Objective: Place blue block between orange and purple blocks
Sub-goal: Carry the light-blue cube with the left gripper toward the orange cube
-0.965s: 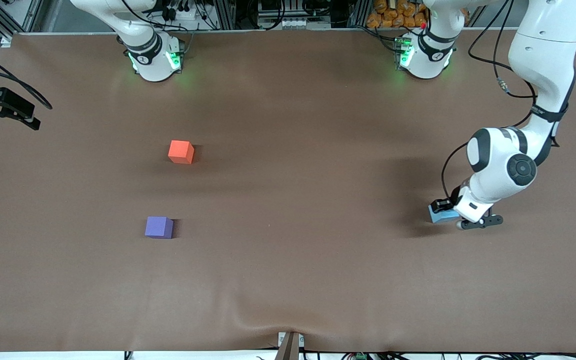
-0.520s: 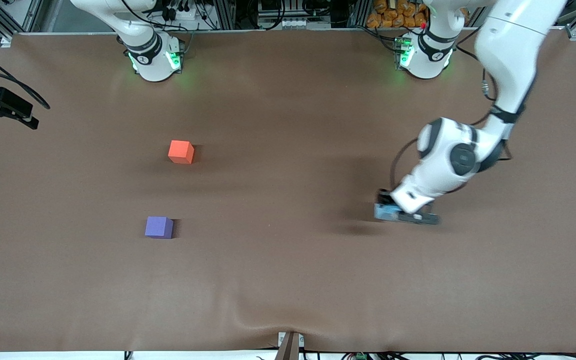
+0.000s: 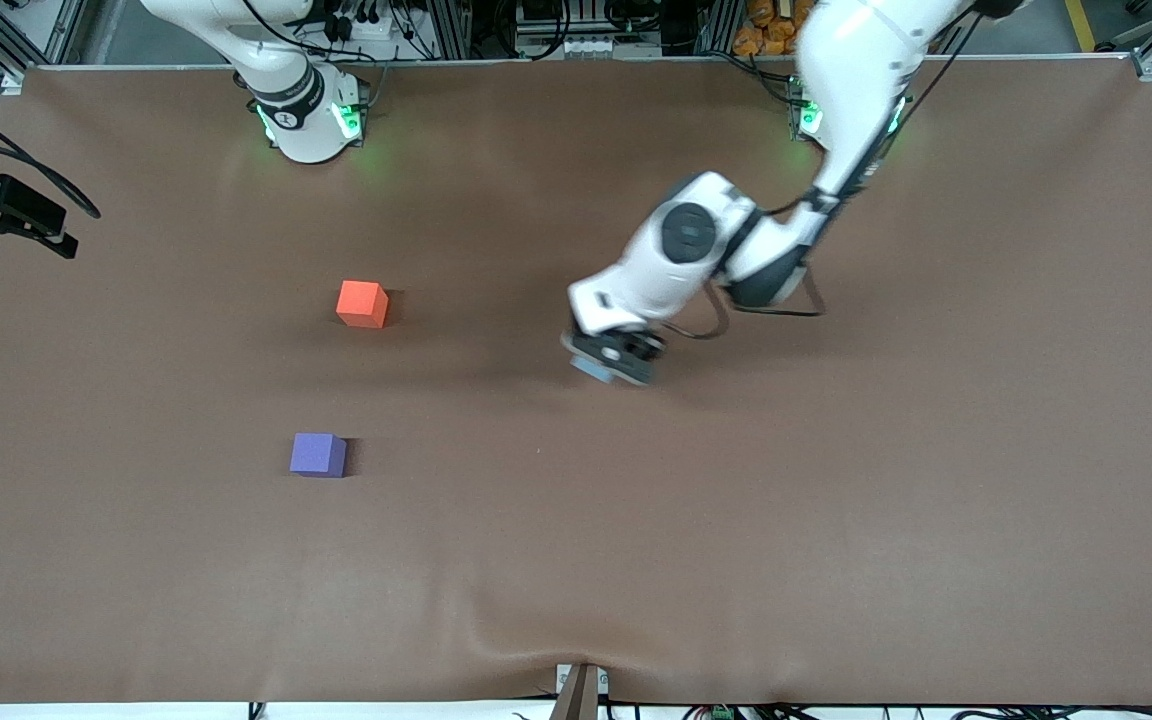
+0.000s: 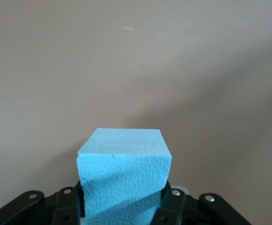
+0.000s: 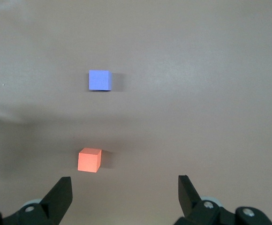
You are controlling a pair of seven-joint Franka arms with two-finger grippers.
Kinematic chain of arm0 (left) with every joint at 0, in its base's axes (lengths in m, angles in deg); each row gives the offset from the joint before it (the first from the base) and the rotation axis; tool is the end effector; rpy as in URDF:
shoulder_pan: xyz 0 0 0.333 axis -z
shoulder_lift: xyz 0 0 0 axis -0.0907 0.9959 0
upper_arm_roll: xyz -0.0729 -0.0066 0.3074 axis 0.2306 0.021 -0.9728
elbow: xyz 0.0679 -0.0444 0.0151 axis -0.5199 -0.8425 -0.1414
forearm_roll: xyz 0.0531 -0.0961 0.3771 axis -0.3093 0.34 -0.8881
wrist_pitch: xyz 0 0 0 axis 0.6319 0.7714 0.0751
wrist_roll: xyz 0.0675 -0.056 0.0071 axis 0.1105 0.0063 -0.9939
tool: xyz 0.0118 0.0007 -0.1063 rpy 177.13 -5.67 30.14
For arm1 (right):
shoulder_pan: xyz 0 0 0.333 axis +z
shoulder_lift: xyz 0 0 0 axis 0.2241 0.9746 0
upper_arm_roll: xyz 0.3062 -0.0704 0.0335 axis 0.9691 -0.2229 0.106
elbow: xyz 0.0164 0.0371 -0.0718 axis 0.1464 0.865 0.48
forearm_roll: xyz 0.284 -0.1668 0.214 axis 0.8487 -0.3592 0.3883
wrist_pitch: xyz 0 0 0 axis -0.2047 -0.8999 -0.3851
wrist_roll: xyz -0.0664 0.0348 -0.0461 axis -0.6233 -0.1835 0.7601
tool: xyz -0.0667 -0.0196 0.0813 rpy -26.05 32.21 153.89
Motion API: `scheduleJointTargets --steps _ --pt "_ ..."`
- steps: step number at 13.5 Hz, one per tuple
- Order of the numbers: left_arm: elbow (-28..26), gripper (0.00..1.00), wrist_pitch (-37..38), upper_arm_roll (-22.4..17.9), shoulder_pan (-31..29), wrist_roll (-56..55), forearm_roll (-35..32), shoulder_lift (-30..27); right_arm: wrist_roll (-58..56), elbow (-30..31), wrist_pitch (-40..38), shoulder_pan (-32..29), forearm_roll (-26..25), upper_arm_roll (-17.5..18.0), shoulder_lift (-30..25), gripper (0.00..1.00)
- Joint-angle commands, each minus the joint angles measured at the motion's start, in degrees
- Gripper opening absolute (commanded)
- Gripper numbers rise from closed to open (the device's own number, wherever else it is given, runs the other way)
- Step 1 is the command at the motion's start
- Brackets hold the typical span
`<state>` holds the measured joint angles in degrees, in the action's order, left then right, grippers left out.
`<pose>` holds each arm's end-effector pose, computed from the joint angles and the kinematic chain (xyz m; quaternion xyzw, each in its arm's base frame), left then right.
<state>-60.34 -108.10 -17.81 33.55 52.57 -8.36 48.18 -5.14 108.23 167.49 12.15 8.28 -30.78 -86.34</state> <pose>0.4828 -0.4960 0.2762 0.9647 -0.2306 0.0199 0.1258 0.5361 -0.0228 0.6523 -0.9998 -0.0090 -0.0067 0.0142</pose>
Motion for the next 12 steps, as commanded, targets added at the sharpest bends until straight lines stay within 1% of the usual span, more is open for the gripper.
scheduleJointTargets --steps 1,2,3,5,7,8,9,10,11,12 --pt "14.4 0.03 3.2 -6.7 10.3 -3.8 -0.2 9.0 -0.7 -1.1 -0.7 -0.9 1.2 0.5 0.4 1.0" --pt "18.2 0.03 3.2 -9.7 13.7 -5.3 0.1 11.6 -0.7 -1.0 -0.8 -0.9 1.2 0.5 0.4 1.0" --pt "20.9 0.03 3.2 -11.6 16.2 -6.1 0.4 14.0 -0.7 -1.0 -0.7 -0.9 1.2 0.4 0.4 1.0" --pt "25.3 0.01 3.2 -12.5 18.9 -7.6 0.4 17.8 -0.7 -1.0 -0.8 -0.9 1.2 0.4 0.4 1.0" --pt "27.6 0.01 2.4 -12.4 19.6 -7.9 0.5 20.0 -0.7 -1.0 -0.8 -0.9 1.2 0.4 0.4 1.0" --pt "28.1 0.06 2.3 -12.4 20.2 -9.3 0.4 20.3 -0.7 -1.0 -0.8 -0.9 1.2 0.4 0.4 1.0" --pt "28.2 0.22 1.6 -12.4 20.4 -11.8 0.4 20.4 -0.7 -1.0 -0.8 -0.9 1.2 0.4 0.4 1.0" --pt "28.1 0.68 0.2 -12.5 20.6 -13.5 0.4 20.6 -0.7 -1.0 -0.7 -0.9 1.2 0.5 0.4 1.0" --pt "28.1 1.0 -1.3 -12.4 20.7 -14.2 0.4 21.0 -0.7 -1.0 -0.7 -0.9 1.2 0.4 0.4 1.0" --pt "28.1 1.0 -1.9 -12.5 21.0 -14.4 0.4 21.2 -0.7 -1.0 -0.7 -0.9 1.2 0.4 0.4 1.0"
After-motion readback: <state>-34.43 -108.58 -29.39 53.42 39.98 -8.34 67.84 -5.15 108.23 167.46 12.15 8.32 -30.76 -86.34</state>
